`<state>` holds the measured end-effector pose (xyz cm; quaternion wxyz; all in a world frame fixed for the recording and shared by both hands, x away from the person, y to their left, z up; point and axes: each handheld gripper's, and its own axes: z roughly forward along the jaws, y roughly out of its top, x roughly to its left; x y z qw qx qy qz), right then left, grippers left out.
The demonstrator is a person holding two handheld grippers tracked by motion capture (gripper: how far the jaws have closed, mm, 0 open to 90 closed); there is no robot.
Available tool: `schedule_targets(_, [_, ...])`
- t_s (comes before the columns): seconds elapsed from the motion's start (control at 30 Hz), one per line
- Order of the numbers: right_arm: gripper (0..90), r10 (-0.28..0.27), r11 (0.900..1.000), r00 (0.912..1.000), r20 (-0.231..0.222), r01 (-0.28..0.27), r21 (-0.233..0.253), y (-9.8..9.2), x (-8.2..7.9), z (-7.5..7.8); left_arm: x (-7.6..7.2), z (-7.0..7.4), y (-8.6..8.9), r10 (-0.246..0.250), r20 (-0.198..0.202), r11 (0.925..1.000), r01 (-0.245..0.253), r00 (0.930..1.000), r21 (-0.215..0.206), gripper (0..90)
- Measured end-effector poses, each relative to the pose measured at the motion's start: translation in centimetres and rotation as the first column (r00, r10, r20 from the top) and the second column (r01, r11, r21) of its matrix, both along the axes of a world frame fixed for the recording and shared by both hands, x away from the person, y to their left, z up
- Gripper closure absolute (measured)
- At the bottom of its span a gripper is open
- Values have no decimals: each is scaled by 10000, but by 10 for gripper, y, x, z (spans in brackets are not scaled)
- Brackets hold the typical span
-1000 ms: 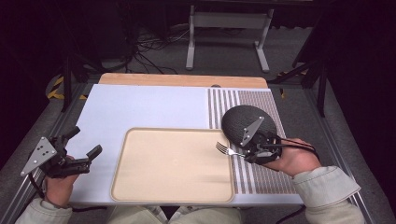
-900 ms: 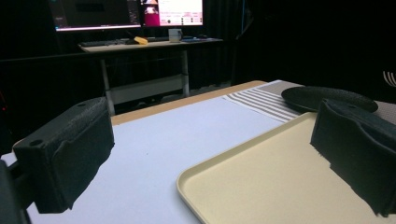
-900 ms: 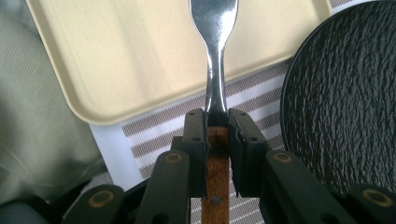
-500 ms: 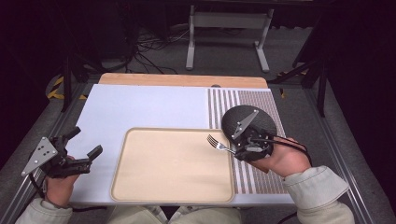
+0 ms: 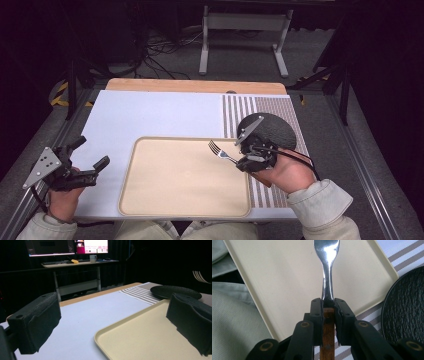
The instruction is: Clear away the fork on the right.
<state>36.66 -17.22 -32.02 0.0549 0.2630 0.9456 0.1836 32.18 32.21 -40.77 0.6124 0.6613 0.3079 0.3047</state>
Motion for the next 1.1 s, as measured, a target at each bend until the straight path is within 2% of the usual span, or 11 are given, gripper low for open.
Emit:
schedule_targets(0.27, [777,-67,9997,9997,-217,72,228,13,2,-5,1,0,-1,-28,17,10000,28,10000,17,0])
schedule_targets(0.43, [777,-368,9987,9990,-256,376,351,22,4,-9,1,0,-1,-44,18,10000,44,10000,36,0])
schedule_targets(0.7, [777,-649,9976,9970,-423,658,216,34,5,-17,1,0,-2,-70,13,10000,70,10000,52,0])
schedule_targets(0.87, [777,-681,9974,9958,-618,695,213,41,6,-27,1,-1,-2,-108,0,9999,108,9999,136,0])
schedule_targets(0.93, [777,-556,9977,9944,-902,588,340,45,7,-33,1,-1,-2,-71,6,10000,71,10000,68,0])
schedule_targets(1.1, [777,-630,9979,9931,-991,643,101,56,7,-47,1,-1,-2,-75,7,10000,75,10000,30,0])
